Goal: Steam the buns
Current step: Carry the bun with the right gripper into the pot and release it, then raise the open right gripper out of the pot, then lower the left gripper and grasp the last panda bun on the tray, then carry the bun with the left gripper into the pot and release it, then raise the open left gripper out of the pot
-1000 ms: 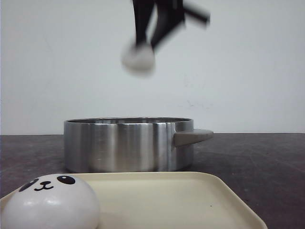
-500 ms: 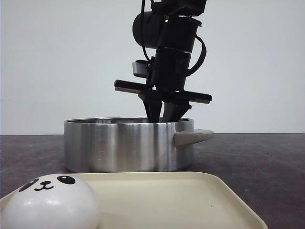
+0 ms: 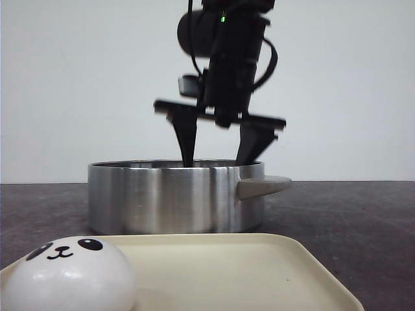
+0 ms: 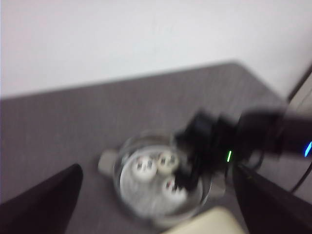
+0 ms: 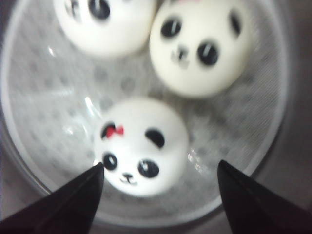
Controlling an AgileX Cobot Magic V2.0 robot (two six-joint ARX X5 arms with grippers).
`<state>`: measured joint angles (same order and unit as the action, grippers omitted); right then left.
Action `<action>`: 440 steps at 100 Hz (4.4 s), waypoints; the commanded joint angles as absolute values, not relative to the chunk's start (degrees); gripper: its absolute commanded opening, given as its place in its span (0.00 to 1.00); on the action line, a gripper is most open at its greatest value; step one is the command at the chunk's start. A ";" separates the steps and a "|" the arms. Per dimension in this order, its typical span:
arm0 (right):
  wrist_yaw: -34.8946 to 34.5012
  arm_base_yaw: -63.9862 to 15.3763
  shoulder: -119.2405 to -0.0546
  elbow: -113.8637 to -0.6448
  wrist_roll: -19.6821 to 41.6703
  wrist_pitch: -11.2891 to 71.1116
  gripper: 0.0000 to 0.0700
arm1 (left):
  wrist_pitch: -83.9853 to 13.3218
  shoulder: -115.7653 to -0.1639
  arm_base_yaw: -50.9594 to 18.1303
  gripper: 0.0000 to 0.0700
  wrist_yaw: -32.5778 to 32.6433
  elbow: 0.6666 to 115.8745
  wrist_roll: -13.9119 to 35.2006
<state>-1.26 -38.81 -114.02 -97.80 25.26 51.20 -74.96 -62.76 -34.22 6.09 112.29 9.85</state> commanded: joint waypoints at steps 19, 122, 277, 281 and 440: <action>2.26 -41.10 -106.30 -113.89 17.61 59.29 0.58 | -69.12 -56.45 -34.96 0.85 -0.56 90.65 16.51; 30.87 -59.57 -69.58 -115.18 14.61 72.49 0.00 | -43.27 -68.47 -56.73 0.85 -6.13 44.14 35.14; 33.65 -61.06 -69.58 -115.07 14.61 76.84 0.00 | -48.05 -98.37 -31.86 0.01 -5.67 84.75 5.63; 33.76 -61.06 -69.58 -115.07 14.61 77.01 0.00 | -47.92 -100.03 -31.42 0.01 -5.41 84.75 5.17; 37.26 -71.11 -32.01 -56.97 12.29 34.54 0.01 | -42.22 -58.70 -50.19 0.00 13.28 83.70 14.02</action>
<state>40.29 -70.22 -34.35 -61.39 15.94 39.97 -42.02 -61.91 -47.68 11.55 85.41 13.72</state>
